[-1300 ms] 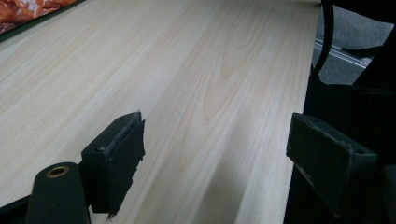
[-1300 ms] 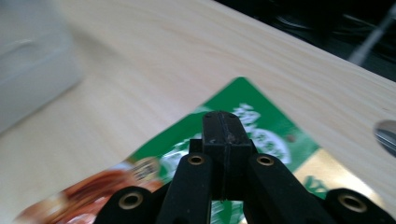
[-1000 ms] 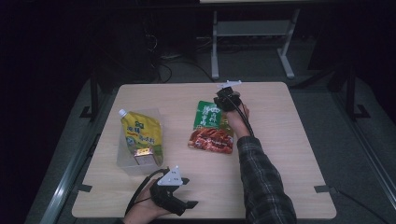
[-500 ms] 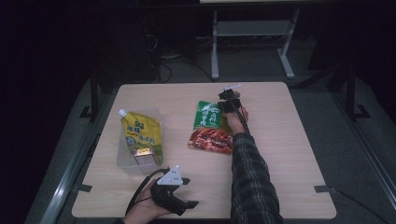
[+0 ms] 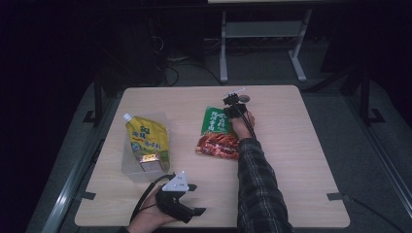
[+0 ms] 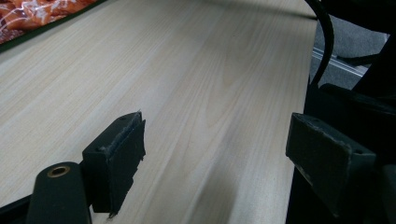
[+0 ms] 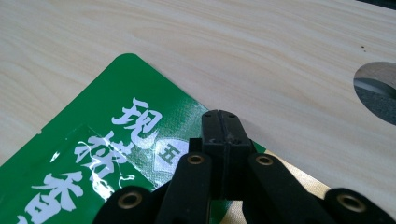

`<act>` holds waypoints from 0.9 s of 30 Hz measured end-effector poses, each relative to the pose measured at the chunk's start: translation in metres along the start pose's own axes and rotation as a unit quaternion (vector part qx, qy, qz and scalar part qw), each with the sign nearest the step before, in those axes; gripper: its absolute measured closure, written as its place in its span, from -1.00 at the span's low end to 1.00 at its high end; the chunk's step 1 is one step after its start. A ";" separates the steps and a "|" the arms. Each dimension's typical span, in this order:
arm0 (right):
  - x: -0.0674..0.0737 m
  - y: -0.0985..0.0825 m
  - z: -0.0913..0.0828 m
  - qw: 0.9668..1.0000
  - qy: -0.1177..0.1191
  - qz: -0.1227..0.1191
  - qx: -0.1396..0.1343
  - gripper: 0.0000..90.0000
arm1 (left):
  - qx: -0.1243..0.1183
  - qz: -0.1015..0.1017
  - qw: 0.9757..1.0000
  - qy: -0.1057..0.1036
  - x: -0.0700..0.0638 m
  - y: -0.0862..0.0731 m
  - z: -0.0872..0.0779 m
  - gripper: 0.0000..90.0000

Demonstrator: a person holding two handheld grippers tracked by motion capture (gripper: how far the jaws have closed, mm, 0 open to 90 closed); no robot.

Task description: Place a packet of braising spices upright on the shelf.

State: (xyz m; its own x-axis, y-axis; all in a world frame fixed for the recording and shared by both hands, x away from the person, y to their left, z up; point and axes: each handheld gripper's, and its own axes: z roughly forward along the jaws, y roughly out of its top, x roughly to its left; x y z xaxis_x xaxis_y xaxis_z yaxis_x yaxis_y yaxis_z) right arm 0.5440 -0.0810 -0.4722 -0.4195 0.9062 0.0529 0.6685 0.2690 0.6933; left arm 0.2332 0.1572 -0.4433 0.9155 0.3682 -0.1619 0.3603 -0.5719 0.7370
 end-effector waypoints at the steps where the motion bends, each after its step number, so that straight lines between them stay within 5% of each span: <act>1: -0.001 -0.002 -0.001 1.000 0.005 0.003 0.000 1.00 | -0.001 -0.001 1.000 0.000 0.000 0.000 0.000 -0.58; 11: 0.009 -0.011 -0.010 0.998 0.029 -0.050 0.000 1.00 | 0.000 -0.002 1.000 0.002 0.000 0.000 0.001 -0.58; 18: 0.026 -0.028 -0.027 0.992 0.066 -0.112 0.002 1.00 | -0.007 -0.007 1.000 0.010 0.001 0.001 0.001 -0.58; 27: 0.035 -0.056 -0.054 0.983 0.100 -0.156 0.002 1.00 | -0.007 -0.010 0.999 0.030 0.005 0.006 0.004 -0.58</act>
State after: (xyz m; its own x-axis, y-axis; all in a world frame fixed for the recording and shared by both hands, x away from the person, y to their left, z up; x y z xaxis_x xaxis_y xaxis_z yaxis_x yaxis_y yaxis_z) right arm 0.4585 -0.0818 -0.4703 -0.7161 0.6976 -0.0219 0.4901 0.5249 0.6959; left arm 0.2403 0.1526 -0.4421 0.8953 0.4235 -0.1380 0.3766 -0.5541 0.7424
